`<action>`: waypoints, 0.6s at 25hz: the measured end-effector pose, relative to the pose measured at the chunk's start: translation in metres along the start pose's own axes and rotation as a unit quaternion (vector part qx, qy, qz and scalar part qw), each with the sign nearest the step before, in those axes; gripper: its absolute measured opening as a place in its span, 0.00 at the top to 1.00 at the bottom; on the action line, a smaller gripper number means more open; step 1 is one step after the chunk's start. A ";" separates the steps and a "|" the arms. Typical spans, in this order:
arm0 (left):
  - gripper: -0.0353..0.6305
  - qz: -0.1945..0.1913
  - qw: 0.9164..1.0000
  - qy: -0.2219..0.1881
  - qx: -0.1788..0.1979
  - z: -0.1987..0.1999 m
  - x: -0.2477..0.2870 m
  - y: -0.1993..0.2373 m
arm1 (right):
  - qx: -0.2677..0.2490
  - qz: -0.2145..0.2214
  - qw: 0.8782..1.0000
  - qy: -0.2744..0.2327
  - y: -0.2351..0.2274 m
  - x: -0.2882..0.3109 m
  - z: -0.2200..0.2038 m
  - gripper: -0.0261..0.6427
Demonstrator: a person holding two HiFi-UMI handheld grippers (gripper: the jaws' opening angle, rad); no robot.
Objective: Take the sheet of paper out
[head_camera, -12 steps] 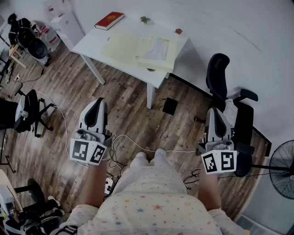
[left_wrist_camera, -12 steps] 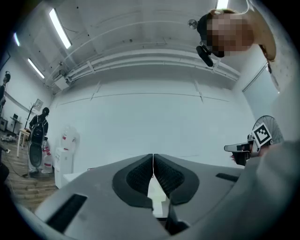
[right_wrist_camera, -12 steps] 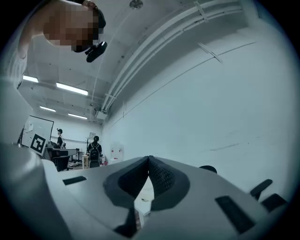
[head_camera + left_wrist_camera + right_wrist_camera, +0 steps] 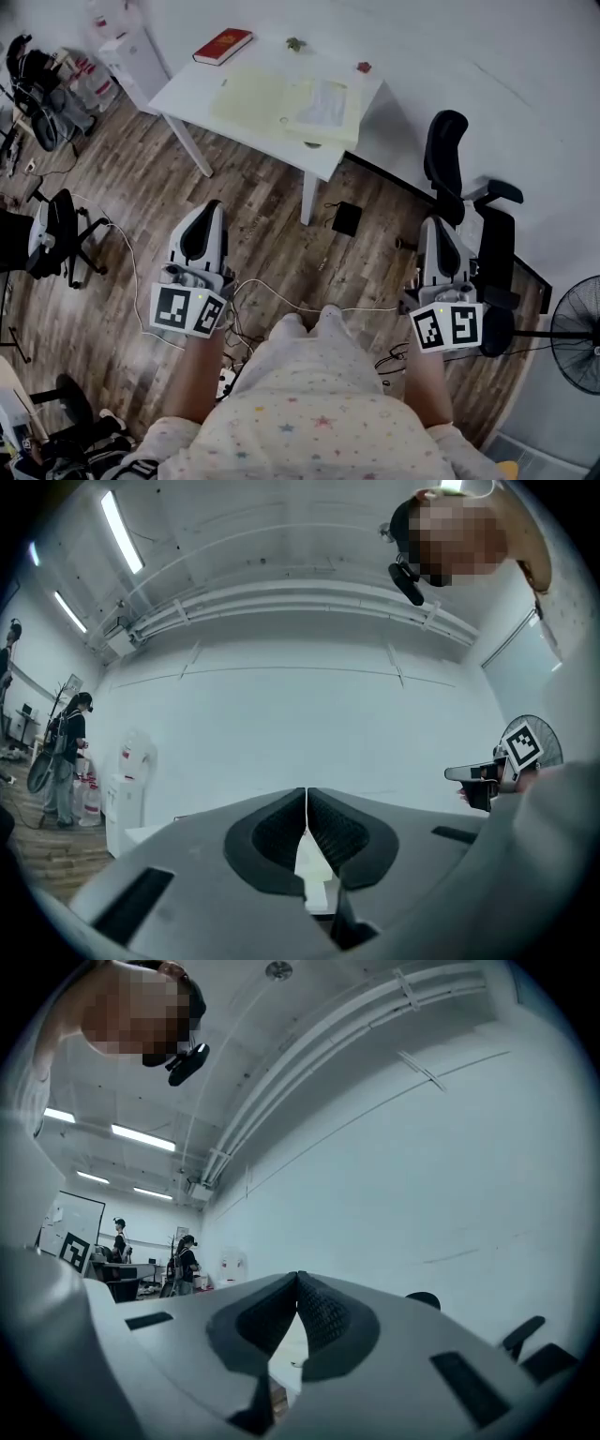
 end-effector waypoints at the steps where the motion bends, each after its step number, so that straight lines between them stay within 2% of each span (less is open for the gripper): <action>1: 0.92 -0.002 1.000 0.001 -0.001 -0.001 0.001 0.001 | 0.000 -0.001 1.000 0.000 0.002 0.002 0.000 0.96; 11: 0.92 0.004 1.000 0.002 0.011 -0.004 0.009 0.019 | 0.010 -0.008 1.000 0.018 0.020 0.022 -0.015 0.96; 12: 0.92 0.007 1.000 0.003 0.011 -0.005 0.012 0.019 | 0.012 -0.003 1.000 0.022 0.019 0.026 -0.016 0.94; 14: 0.90 0.015 1.000 0.005 0.011 -0.008 0.020 0.020 | 0.017 0.006 1.000 0.024 0.011 0.035 -0.017 0.84; 15: 0.84 0.018 1.000 0.007 0.012 -0.009 0.025 0.020 | 0.017 0.006 1.000 0.022 0.006 0.041 -0.018 0.79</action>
Point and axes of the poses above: the fingertips, and each gripper's own axes: x forward along the fingers, y to its left, z out of its top, the point moved 6 cm from there along -x, backward along the fingers, and after that the axes turned 12 degrees about z, right-handed, at the moved point
